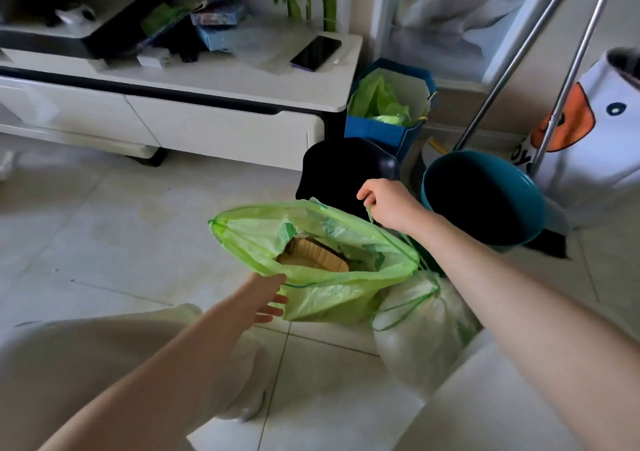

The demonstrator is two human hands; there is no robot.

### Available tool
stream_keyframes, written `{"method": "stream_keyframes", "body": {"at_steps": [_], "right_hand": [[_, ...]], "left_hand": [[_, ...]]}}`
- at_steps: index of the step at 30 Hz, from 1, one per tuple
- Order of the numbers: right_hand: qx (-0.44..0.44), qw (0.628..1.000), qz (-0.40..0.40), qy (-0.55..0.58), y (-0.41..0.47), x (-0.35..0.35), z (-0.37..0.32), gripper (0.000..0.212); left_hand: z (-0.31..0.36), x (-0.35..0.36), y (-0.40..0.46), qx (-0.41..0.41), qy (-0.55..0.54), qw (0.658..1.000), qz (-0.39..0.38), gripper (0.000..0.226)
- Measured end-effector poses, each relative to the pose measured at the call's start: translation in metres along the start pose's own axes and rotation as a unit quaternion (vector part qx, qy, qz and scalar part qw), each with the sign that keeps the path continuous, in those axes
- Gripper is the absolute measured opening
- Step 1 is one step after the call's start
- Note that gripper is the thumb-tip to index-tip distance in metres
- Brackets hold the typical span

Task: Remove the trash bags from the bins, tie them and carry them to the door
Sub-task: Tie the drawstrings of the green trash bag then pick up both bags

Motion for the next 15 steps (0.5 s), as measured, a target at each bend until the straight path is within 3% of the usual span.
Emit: {"method": "stream_keyframes", "body": {"at_steps": [3, 5, 7, 9, 11, 13, 15], "right_hand": [[-0.012, 0.996, -0.084, -0.028, 0.013, 0.023, -0.017, 0.034], [-0.003, 0.980, -0.171, -0.104, 0.015, 0.034, -0.023, 0.043], [0.012, 0.942, -0.256, -0.217, 0.010, 0.032, -0.025, 0.056], [0.027, 0.881, -0.333, -0.336, 0.002, 0.020, -0.027, 0.066], [0.038, 0.835, -0.381, -0.396, -0.002, 0.004, -0.035, 0.070], [0.045, 0.838, -0.396, -0.372, 0.002, -0.006, -0.050, 0.072], [0.039, 0.876, -0.377, -0.299, 0.012, -0.001, -0.068, 0.067]], "left_hand": [[-0.007, 0.001, 0.008, -0.010, -0.077, 0.997, -0.001, 0.018], [-0.009, 0.003, 0.013, -0.006, -0.102, 0.995, -0.004, 0.019], [-0.007, 0.005, 0.018, 0.000, -0.105, 0.994, -0.005, 0.020], [-0.006, 0.005, 0.021, -0.002, -0.112, 0.994, -0.007, 0.021], [-0.005, 0.004, 0.022, -0.002, -0.120, 0.993, -0.011, 0.022], [-0.005, 0.005, 0.023, -0.003, -0.127, 0.992, -0.011, 0.022], [-0.004, 0.005, 0.022, -0.001, -0.134, 0.991, -0.011, 0.021]]}}
Point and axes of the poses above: each hand's wrist, its own y-axis towards the middle knuckle, its own x-axis out of the palm, z = x × y, the point moved 8 cm from there along y, towards the middle knuckle, and after that the axes turned 3 degrees about x, right-handed, at the moved point
